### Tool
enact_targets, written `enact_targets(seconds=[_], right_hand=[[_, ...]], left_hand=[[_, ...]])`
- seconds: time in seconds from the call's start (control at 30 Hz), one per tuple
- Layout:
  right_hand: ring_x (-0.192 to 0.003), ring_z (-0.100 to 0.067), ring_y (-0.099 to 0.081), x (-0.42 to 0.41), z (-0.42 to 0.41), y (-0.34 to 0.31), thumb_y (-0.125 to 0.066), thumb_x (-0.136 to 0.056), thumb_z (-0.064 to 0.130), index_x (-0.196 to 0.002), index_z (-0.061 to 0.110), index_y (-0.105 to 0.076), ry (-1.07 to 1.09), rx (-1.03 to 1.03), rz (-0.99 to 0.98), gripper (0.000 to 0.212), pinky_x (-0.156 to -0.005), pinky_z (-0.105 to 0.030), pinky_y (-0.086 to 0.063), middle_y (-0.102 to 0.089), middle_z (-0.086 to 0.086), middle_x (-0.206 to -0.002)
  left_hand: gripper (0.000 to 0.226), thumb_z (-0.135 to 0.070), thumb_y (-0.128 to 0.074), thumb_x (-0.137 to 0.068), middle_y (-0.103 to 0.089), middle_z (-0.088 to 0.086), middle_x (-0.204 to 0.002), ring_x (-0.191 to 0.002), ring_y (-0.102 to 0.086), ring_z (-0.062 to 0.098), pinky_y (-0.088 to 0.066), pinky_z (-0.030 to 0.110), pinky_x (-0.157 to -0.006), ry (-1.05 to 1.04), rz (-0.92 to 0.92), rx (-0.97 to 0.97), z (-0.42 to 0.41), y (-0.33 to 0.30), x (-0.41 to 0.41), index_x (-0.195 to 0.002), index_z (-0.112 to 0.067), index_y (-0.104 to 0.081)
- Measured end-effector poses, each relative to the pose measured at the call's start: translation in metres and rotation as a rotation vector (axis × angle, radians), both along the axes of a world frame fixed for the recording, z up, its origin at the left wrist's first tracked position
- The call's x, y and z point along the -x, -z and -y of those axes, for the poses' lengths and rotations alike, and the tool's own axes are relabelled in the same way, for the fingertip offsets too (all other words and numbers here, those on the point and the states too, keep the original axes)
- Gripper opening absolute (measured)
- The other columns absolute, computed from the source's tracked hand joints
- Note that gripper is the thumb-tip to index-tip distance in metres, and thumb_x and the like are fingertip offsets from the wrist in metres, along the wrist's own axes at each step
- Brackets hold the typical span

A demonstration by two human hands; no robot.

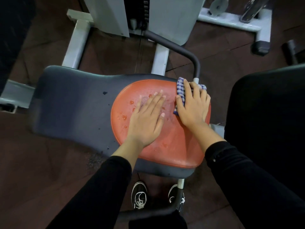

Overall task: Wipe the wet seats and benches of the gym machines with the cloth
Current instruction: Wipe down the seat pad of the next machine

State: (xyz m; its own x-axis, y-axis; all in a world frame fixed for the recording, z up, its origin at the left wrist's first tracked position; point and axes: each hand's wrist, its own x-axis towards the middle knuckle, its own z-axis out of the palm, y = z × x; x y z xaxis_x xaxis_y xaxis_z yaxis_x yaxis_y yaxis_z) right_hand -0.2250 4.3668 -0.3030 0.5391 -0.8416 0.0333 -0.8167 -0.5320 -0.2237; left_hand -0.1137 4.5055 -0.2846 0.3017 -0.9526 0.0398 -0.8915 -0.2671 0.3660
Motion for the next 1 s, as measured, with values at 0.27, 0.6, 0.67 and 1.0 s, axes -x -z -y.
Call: enact_targets(seconds=[0.27,0.6,0.67,1.0], right_hand=[[-0.146,-0.033,0.009,-0.003,-0.002,0.000,-0.019,-0.100,0.050,-0.148,0.043,-0.010,0.057,-0.182,-0.072,0.049,-0.118,-0.048,0.001,-0.005,0.003,-0.160],[-0.146,-0.032,-0.002,-0.058,-0.015,-0.007,-0.017,-0.100,0.044,-0.149,0.032,-0.023,0.002,-0.165,-0.083,0.050,-0.118,-0.048,-0.002,-0.017,0.004,-0.158],[-0.146,-0.032,-0.004,-0.070,-0.031,-0.008,-0.016,-0.100,0.044,-0.149,0.031,-0.022,-0.118,-0.133,-0.066,0.052,-0.118,-0.048,-0.004,-0.019,0.003,-0.158],[-0.146,-0.030,-0.008,0.021,0.005,0.002,-0.016,-0.098,0.041,-0.149,0.028,-0.018,-0.264,-0.098,-0.145,0.053,-0.118,-0.046,-0.007,-0.021,0.001,-0.157]], left_hand=[[0.056,-0.034,-0.024,-0.098,-0.027,0.007,-0.157,-0.146,-0.020,0.024,-0.009,0.045,-0.118,-0.204,0.034,-0.078,-0.025,0.008,-0.066,-0.150,-0.012,-0.030],[0.055,-0.034,-0.025,-0.099,-0.027,0.003,-0.157,-0.145,-0.023,0.022,-0.018,0.043,-0.119,-0.247,-0.104,-0.025,-0.025,0.012,-0.063,-0.150,-0.015,-0.030],[0.054,-0.034,-0.026,-0.099,-0.028,0.002,-0.157,-0.145,-0.024,0.021,-0.019,0.044,-0.119,-0.246,-0.115,-0.018,-0.026,0.013,-0.064,-0.150,-0.016,-0.031],[0.053,-0.033,-0.025,-0.100,-0.026,-0.001,-0.158,-0.146,-0.021,0.019,-0.021,0.044,-0.119,-0.244,-0.126,-0.027,-0.027,0.016,-0.065,-0.151,-0.017,-0.030]])
